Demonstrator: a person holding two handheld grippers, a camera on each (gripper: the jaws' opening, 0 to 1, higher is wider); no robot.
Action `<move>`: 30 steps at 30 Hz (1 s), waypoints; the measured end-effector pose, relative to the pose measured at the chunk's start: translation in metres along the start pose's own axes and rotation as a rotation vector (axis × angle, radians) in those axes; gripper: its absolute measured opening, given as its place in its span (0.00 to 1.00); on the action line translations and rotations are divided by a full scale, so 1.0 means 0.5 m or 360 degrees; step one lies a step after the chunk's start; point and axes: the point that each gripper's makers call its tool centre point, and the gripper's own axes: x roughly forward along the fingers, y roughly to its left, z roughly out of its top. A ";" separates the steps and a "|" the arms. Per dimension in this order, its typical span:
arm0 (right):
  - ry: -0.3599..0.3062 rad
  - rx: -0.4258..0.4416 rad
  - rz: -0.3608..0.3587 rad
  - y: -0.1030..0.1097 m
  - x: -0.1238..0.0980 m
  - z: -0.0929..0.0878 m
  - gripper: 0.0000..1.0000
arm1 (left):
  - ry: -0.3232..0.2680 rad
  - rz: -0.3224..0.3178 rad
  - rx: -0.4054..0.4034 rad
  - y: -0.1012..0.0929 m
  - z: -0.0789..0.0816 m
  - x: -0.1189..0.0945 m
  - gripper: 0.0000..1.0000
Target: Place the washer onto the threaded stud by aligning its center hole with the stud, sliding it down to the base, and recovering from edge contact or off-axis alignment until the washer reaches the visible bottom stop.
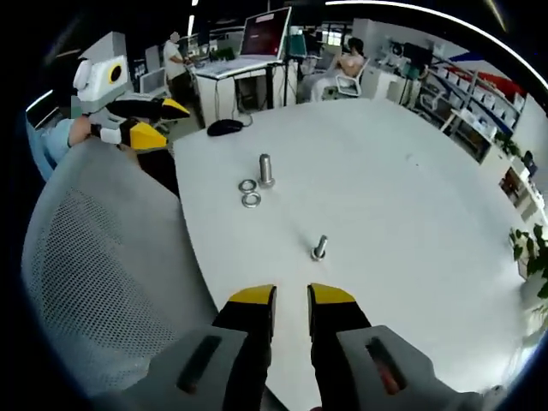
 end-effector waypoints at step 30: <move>-0.0133 0.0390 -0.0331 0.008 -0.160 -0.101 0.18 | 0.0053 -0.0064 0.0044 -0.012 -0.013 0.003 0.44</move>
